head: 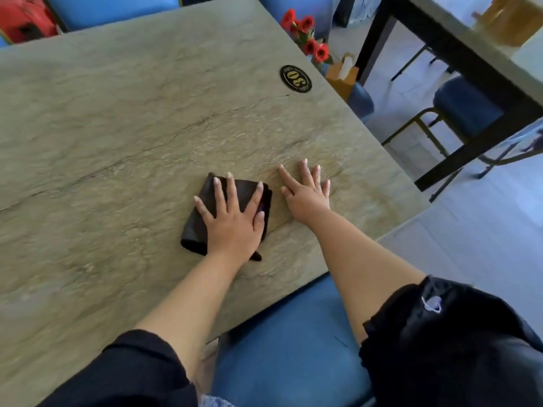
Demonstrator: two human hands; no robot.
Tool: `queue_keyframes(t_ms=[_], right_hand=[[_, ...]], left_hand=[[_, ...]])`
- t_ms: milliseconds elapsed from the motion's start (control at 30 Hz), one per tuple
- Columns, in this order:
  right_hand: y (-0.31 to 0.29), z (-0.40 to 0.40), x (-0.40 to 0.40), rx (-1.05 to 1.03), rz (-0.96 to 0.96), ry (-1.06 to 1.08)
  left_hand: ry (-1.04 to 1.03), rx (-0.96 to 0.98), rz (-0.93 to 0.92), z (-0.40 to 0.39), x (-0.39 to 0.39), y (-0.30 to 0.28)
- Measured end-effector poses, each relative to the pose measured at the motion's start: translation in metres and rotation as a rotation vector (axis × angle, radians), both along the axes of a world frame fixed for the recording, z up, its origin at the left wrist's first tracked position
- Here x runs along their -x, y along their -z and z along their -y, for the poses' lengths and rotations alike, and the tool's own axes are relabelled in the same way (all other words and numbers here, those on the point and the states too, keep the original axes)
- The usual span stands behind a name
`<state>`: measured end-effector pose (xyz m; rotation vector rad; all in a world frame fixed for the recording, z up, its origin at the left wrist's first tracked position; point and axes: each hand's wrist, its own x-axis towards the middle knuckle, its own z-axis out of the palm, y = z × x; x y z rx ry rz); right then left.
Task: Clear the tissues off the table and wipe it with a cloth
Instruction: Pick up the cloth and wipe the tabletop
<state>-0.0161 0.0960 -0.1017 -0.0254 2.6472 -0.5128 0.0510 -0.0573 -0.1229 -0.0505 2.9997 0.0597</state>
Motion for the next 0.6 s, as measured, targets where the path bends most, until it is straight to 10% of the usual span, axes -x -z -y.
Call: queue_keyframes(t_ms=[200,433,600], right_hand=[[-0.023,-0.054,0.01,-0.061,0.071,-0.155],[-0.031,-0.101,-0.015,-0.117,0.17,0.0],[-0.026,-0.107,-0.018,-0.115,0.215,-0.069]], left_hand=[[0.51,-0.034,-0.061,0.019,-0.054,0.008],[0.12,-0.03,0.003,0.013,-0.018,0.002],[0.399,-0.046,-0.043,-0.016,-0.074,0.005]])
